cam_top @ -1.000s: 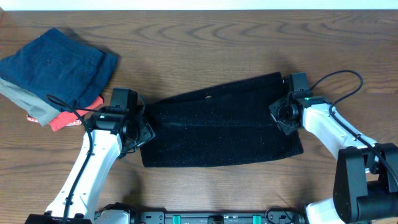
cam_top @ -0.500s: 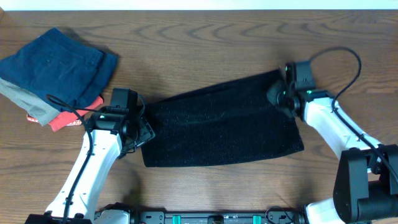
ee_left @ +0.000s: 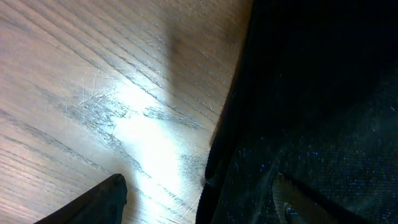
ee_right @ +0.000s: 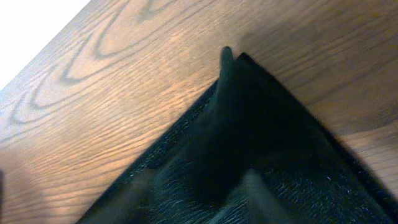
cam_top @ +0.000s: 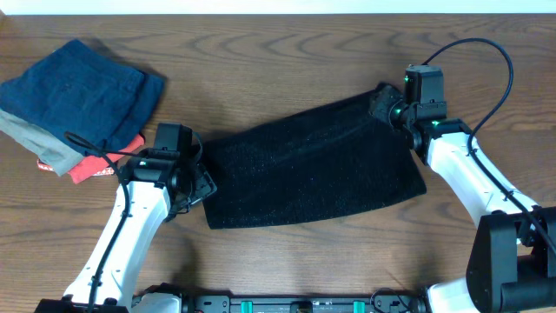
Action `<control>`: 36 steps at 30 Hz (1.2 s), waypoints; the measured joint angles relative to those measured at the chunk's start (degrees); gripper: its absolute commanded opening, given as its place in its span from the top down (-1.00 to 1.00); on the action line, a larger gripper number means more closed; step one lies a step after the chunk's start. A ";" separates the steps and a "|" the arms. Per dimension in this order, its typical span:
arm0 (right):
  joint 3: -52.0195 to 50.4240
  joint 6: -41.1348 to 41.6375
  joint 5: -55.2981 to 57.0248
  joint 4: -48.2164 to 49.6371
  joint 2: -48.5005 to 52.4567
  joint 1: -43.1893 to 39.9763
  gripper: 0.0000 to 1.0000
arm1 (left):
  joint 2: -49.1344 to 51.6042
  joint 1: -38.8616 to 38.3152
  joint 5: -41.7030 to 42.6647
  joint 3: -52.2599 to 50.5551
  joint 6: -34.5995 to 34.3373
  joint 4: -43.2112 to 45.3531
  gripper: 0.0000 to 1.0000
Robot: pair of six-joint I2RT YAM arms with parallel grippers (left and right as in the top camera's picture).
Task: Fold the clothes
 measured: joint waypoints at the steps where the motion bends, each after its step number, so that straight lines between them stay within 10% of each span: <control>1: 0.00 -0.55 0.20 -0.24 0.00 0.00 -0.17 | 0.00 0.00 0.00 0.00 -0.02 0.24 -0.54; 7: 0.04 -3.48 4.02 -6.78 0.00 0.00 0.31 | 0.00 0.00 0.07 -0.02 -0.72 5.11 -0.53; 36: 0.94 -9.79 8.76 -39.98 8.79 0.00 0.97 | 16.68 0.00 6.27 -0.59 -0.35 24.55 -0.53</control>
